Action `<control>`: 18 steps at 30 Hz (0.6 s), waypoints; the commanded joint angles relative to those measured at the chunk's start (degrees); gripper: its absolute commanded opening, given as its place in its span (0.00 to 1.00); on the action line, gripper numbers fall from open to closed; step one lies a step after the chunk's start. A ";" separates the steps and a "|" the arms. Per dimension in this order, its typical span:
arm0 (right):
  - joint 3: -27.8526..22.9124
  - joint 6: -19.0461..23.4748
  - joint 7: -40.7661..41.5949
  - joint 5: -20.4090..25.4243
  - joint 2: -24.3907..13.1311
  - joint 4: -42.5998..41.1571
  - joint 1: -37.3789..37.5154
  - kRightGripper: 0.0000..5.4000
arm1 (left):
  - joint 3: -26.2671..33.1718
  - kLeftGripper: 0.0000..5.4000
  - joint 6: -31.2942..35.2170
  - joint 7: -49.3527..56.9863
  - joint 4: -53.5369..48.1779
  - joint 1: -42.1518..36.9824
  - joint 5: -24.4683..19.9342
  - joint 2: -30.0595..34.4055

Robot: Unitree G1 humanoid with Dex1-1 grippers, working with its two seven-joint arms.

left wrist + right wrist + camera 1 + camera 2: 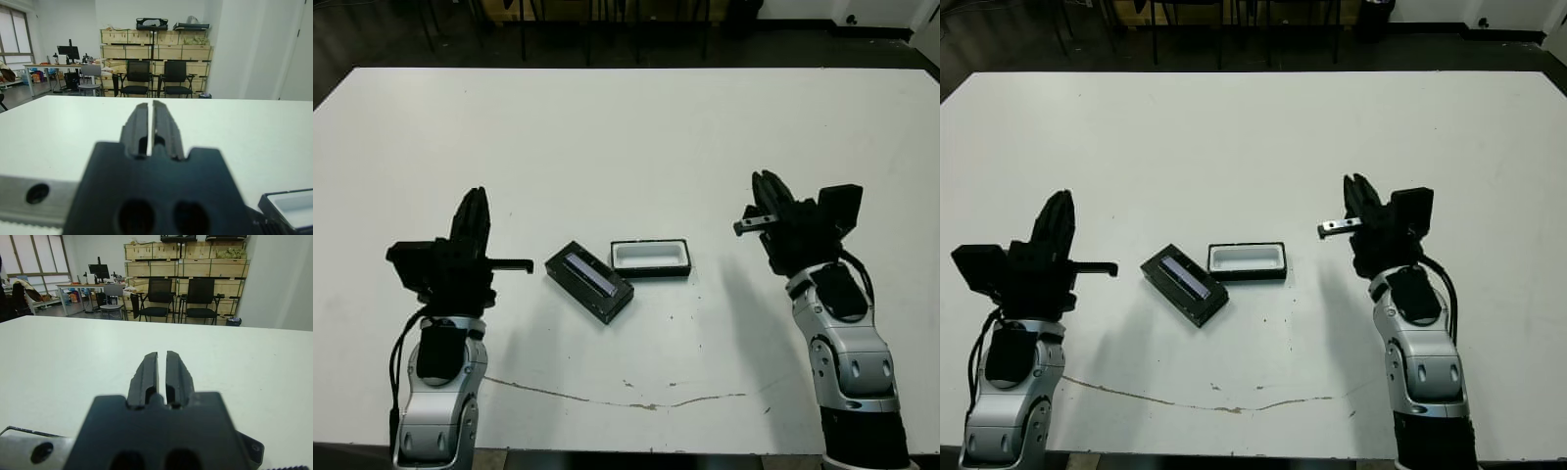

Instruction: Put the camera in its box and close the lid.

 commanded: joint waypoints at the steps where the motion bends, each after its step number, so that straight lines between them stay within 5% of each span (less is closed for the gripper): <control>1: 0.37 0.18 0.54 -0.52 -0.98 -0.03 0.96 0.00 | -0.32 0.00 0.52 0.35 0.61 0.82 0.52 -0.25; 10: -0.26 0.14 3.04 -0.32 -3.07 1.14 0.06 0.00 | -0.89 0.00 -0.20 0.47 2.17 -0.21 1.24 -0.66; 18: -4.44 0.36 9.85 2.28 -10.41 3.49 -2.24 0.00 | -1.08 0.00 -0.71 0.35 0.03 2.38 0.90 -0.75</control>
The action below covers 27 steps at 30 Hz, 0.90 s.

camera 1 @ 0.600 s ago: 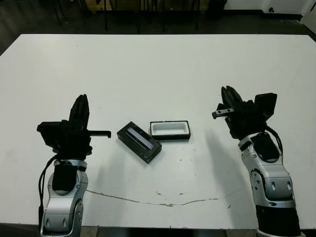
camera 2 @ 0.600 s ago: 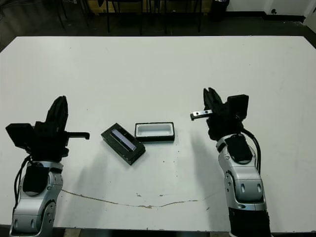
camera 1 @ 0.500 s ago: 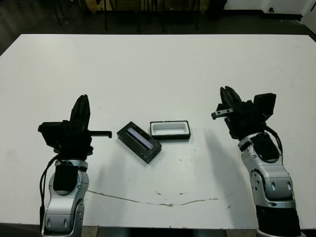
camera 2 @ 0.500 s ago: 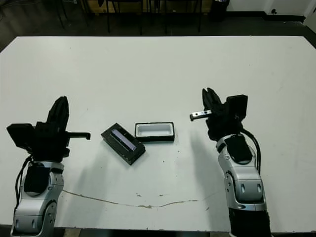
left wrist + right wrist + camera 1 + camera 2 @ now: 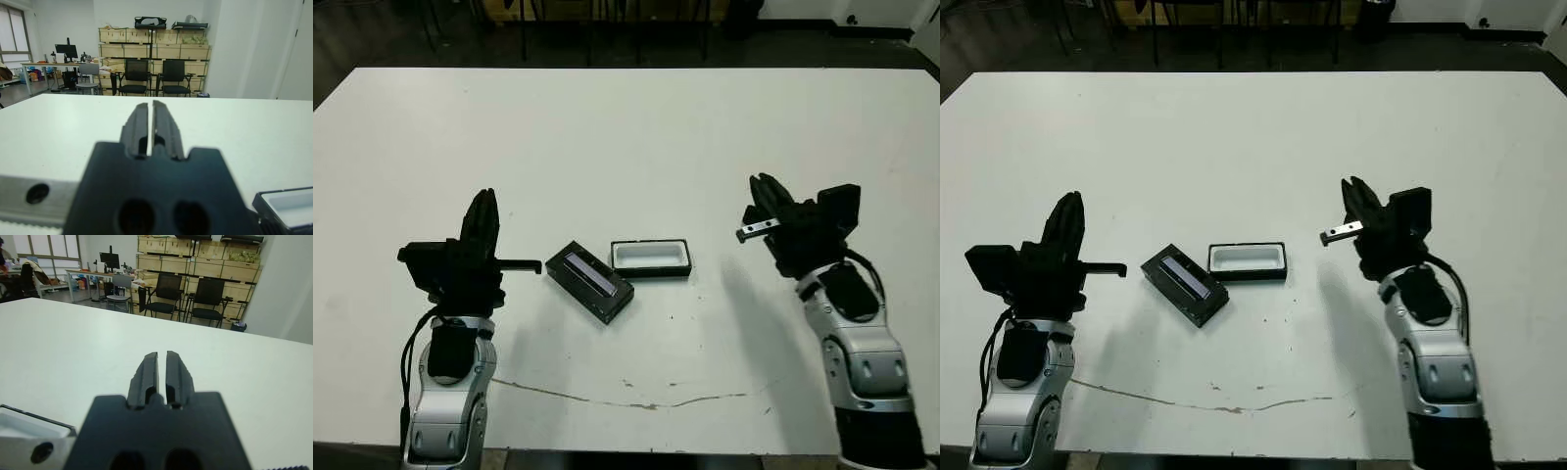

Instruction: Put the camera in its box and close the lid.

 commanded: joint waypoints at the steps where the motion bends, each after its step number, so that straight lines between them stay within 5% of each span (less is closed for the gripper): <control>1: -1.58 -0.57 3.68 0.55 -4.53 2.75 -1.75 0.00 | -0.01 0.00 0.44 -0.06 -0.64 1.87 -0.09 0.00; 13: -3.52 -9.52 16.13 -1.34 -18.01 25.58 -14.43 0.00 | 0.02 0.00 0.19 -0.73 -2.00 4.33 -0.39 0.39; 22: 1.38 -14.55 26.27 -6.12 -24.92 44.21 -24.37 0.24 | 0.27 0.00 0.48 -0.78 -1.69 4.22 0.01 0.57; 27: 4.08 -21.03 32.16 -8.56 -26.25 56.64 -28.91 0.40 | 0.20 0.00 0.34 -0.95 -1.70 4.35 0.03 0.61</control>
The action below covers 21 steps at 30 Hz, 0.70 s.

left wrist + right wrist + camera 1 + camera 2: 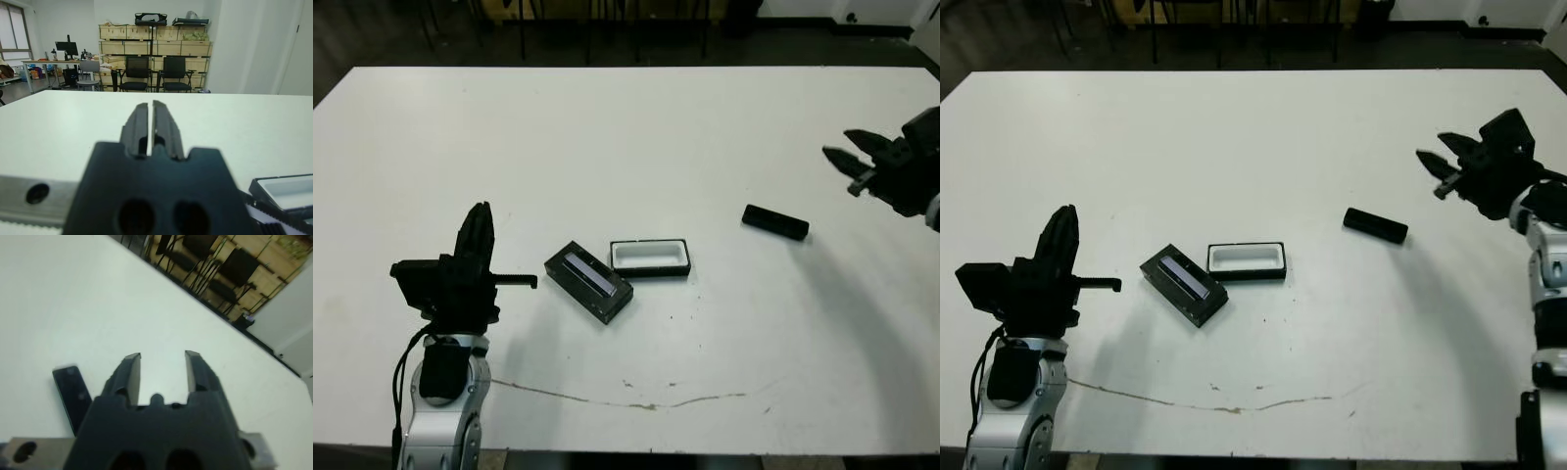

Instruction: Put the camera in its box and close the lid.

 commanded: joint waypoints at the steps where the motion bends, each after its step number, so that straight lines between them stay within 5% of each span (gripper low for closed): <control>1: 1.77 -3.58 3.66 -1.64 -0.69 7.26 -2.16 0.43 | 0.19 0.00 0.32 -0.31 0.81 0.92 0.13 0.54; 10: 2.32 -4.64 18.69 0.32 -0.11 18.35 -7.20 0.72 | 0.23 0.00 0.76 -0.91 0.87 0.64 0.11 0.88; 18: 2.15 -2.19 22.19 1.17 0.36 14.88 -6.67 0.98 | 0.24 0.00 1.42 -1.39 0.68 0.71 0.12 1.09; 21: 2.03 -1.32 23.10 1.84 0.79 14.72 -6.74 1.00 | 0.37 0.00 1.47 -1.80 0.70 0.66 -0.31 1.19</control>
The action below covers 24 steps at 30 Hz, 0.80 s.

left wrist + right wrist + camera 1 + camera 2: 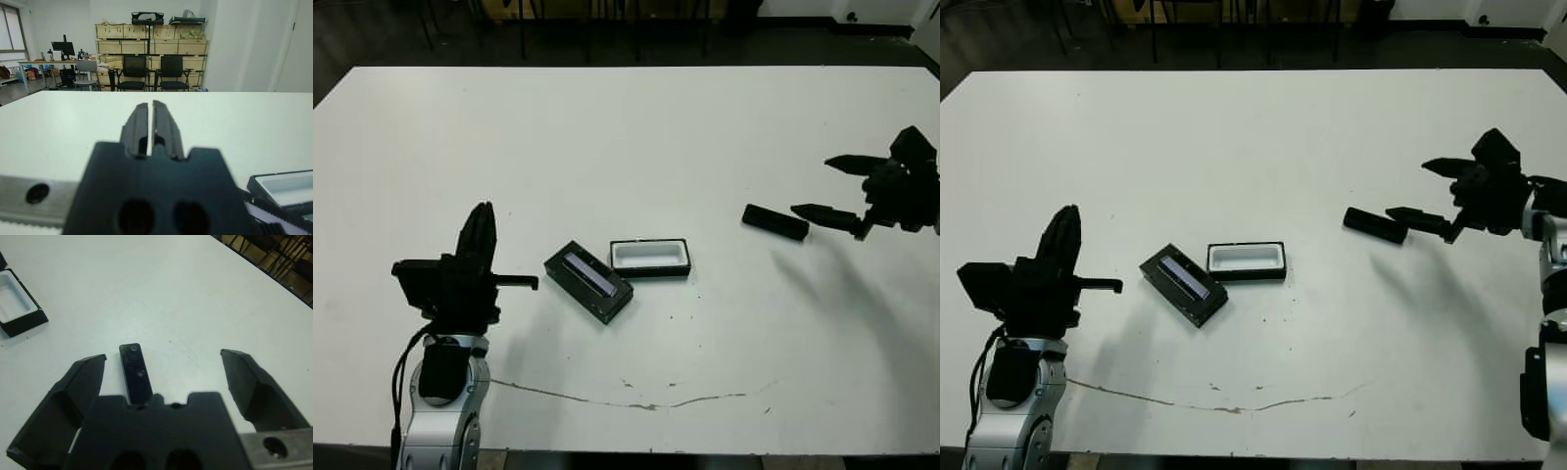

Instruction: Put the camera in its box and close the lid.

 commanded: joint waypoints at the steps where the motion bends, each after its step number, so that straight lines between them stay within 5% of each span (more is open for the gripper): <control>1: 0.06 1.31 1.34 0.58 1.05 -0.09 0.50 1.00 | 0.33 0.00 1.10 -0.61 0.71 0.64 -0.38 0.85; 24: 4.16 0.98 -3.89 -3.08 4.43 -1.78 2.60 1.00 | 0.87 0.00 1.26 -1.30 0.60 1.10 -0.03 1.30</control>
